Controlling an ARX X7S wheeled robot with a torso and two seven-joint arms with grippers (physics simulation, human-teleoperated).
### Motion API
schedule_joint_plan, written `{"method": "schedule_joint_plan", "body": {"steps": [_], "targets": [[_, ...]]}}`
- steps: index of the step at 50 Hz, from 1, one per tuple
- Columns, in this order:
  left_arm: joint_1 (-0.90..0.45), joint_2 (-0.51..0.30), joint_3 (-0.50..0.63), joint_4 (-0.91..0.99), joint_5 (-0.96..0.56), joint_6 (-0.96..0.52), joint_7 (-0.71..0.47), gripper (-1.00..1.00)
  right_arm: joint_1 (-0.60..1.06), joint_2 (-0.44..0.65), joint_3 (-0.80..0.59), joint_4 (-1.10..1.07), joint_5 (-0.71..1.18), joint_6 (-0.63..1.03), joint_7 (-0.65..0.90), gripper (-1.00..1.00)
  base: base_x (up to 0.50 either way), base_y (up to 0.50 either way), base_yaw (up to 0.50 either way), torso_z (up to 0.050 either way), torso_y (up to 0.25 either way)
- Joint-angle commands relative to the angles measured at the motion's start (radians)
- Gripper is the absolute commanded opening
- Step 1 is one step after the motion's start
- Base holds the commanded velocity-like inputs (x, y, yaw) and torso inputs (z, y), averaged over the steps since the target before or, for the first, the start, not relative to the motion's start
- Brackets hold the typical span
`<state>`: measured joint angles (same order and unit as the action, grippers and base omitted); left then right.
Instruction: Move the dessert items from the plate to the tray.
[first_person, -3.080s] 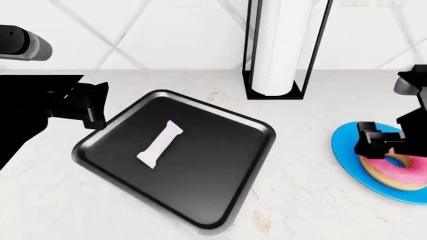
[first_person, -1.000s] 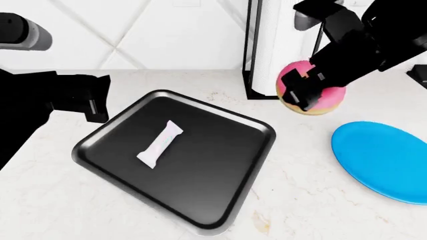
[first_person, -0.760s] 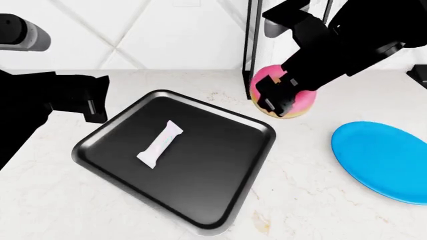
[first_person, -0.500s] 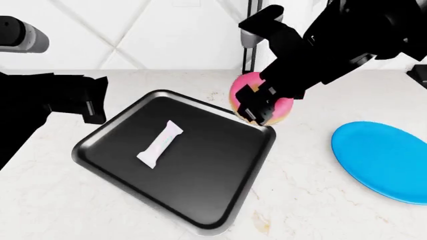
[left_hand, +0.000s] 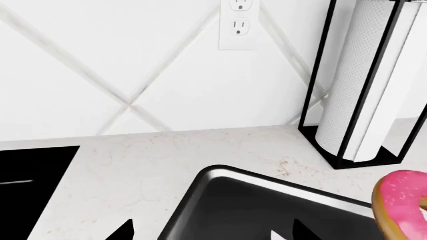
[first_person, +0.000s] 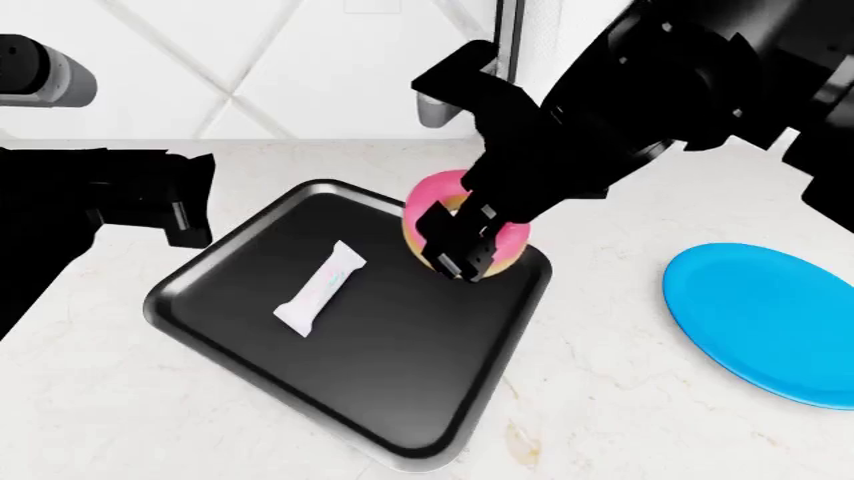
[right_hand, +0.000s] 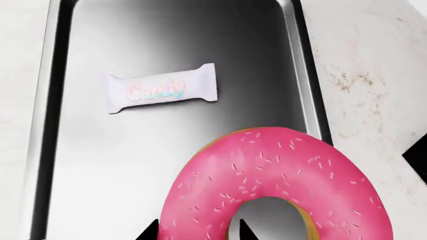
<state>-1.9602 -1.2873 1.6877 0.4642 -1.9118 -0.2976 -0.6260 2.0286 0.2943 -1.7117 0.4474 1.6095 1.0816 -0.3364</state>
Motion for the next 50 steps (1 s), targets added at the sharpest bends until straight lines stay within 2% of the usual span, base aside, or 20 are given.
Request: {"method": "schedule_joint_plan", "body": {"steps": [1, 17, 50], "targets": [[0.015, 0.007, -0.003, -0.009, 0.001, 0.011, 0.001, 1.0, -0.035, -0.045, 0.0, -0.004, -0.022, -0.025, -0.026, -1.0, 0.0, 0.0, 0.0, 0.0, 0.0], [0.031, -0.006, -0.011, -0.007, 0.008, 0.031, 0.003, 1.0, -0.086, -0.103, -0.017, 0.015, -0.057, -0.052, -0.06, -1.0, 0.0, 0.0, 0.0, 0.0, 0.0], [0.071, -0.015, -0.017, -0.003, 0.018, 0.057, 0.008, 1.0, -0.116, -0.122, -0.032, -0.002, -0.075, -0.045, -0.09, -1.0, 0.0, 0.0, 0.0, 0.0, 0.0]]}}
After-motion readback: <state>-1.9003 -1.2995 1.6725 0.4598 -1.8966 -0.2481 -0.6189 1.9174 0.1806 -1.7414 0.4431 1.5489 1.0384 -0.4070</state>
